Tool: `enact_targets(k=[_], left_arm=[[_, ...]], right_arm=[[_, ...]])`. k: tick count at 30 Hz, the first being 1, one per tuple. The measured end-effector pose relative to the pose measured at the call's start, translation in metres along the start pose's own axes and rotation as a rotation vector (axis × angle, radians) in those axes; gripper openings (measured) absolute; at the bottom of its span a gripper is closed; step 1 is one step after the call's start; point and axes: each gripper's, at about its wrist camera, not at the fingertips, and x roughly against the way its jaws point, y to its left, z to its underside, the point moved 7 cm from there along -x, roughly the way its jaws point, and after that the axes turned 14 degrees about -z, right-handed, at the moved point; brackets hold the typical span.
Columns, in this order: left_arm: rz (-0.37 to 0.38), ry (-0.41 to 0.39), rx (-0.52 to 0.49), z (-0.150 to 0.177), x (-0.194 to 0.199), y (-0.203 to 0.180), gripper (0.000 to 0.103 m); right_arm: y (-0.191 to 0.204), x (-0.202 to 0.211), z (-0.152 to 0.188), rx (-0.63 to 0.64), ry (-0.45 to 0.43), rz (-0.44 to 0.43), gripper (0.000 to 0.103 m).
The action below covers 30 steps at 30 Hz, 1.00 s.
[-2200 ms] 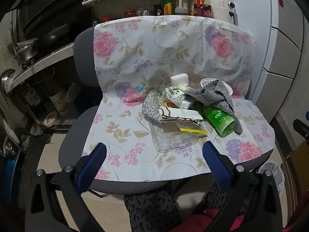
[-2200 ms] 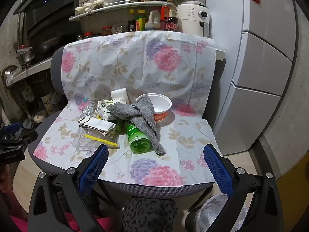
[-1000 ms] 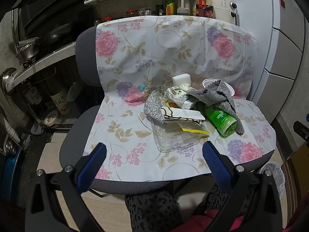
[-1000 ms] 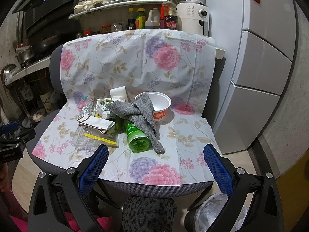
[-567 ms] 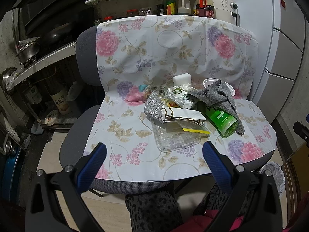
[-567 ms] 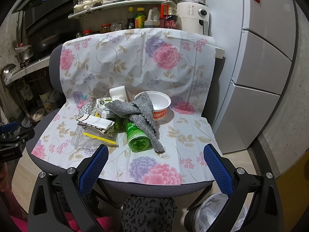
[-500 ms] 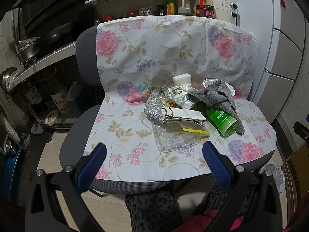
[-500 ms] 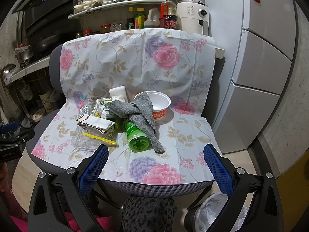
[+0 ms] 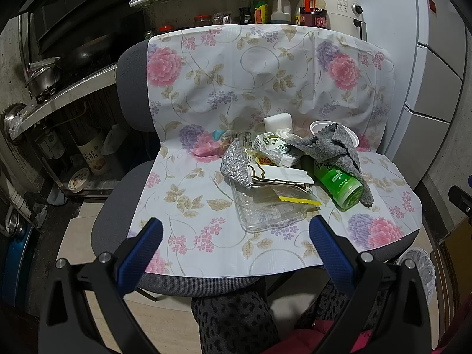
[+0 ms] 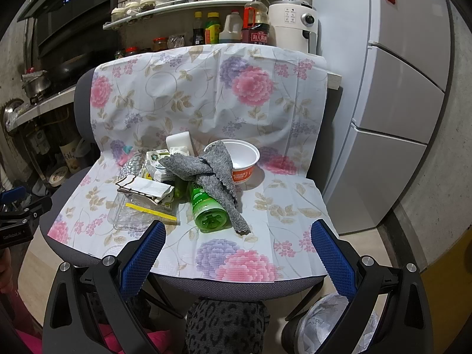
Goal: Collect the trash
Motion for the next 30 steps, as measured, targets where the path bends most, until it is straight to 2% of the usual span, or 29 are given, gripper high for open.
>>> enact_targets(k=[7,15,24,27,30], left_arm=[[0.000,0.002,0.002,0.001,0.000,-0.002,0.097],[0.007,0.039,0.012,0.002,-0.020,0.000,0.097],[0.043,0.075,0.008,0.004,-0.052,-0.017,0.097],[0.010,0.070,0.003,0.002,-0.068,-0.021,0.097],[-0.048,0.071,-0.009,0.001,-0.091,-0.026,0.097]], right_arm=[[0.000,-0.004,-0.001,0.000,0.002,-0.001,0.097],[-0.002,-0.009,0.002,0.001,0.016,-0.009,0.097],[-0.004,-0.063,-0.001,0.045,0.023,-0.057,0.097],[-0.008,-0.088,-0.006,0.037,0.020,-0.111,0.097],[-0.010,-0.111,-0.013,0.047,0.020,-0.114,0.097]])
